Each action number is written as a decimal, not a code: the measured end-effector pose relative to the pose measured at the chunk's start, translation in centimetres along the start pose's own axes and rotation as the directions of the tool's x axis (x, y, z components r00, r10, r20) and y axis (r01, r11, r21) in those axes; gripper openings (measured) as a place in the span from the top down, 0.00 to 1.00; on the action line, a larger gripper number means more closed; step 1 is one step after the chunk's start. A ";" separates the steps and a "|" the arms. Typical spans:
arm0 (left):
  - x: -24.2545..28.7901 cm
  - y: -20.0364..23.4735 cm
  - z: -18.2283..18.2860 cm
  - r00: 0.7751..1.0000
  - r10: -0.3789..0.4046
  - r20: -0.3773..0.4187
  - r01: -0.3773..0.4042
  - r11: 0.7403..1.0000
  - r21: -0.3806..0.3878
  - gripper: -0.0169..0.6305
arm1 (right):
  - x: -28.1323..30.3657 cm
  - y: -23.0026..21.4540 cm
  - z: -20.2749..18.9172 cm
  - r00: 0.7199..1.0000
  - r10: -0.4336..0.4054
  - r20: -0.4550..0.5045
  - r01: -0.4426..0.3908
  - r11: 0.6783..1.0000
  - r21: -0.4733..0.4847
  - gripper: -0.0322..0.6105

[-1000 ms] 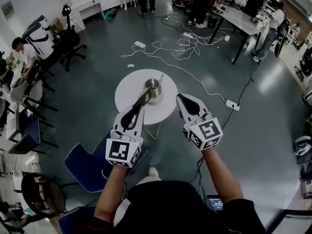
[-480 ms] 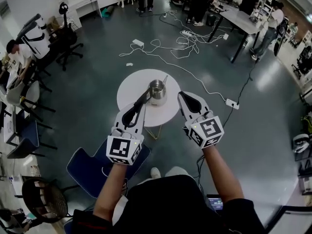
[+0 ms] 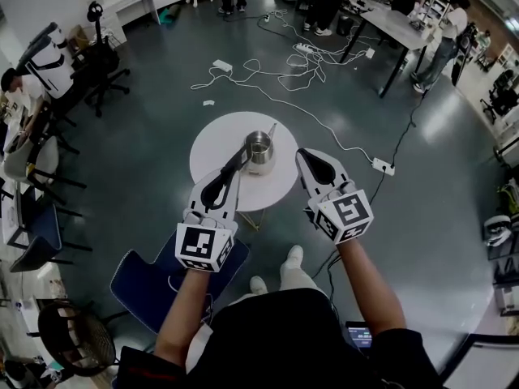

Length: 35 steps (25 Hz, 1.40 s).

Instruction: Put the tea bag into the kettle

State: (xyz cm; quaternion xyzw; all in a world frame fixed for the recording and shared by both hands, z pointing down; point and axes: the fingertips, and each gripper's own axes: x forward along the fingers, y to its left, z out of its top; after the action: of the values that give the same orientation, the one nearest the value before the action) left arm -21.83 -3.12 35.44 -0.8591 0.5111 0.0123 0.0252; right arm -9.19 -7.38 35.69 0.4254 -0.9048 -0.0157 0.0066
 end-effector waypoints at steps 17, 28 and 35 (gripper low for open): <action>7.6 0.9 -1.2 0.998 0.058 -0.023 -0.058 0.998 0.002 0.92 | 4.6 -6.8 -0.7 0.998 0.061 0.000 -0.061 0.998 0.010 0.92; 14.7 2.3 -3.1 0.993 0.111 -0.040 -0.113 0.992 -0.057 0.92 | 8.2 -13.7 -2.3 0.996 0.091 -0.014 -0.090 0.995 0.033 0.92; 19.2 1.8 -4.0 0.990 0.132 -0.046 -0.135 0.989 -0.052 0.92 | 9.8 -17.9 -3.2 0.993 0.115 -0.014 -0.114 0.993 0.041 0.92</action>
State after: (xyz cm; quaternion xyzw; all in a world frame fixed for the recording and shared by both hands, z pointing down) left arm -14.25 -21.00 38.45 -0.8233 0.5674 0.0100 -0.0102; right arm -1.59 -26.40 38.22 0.3729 -0.9278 0.0065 0.0065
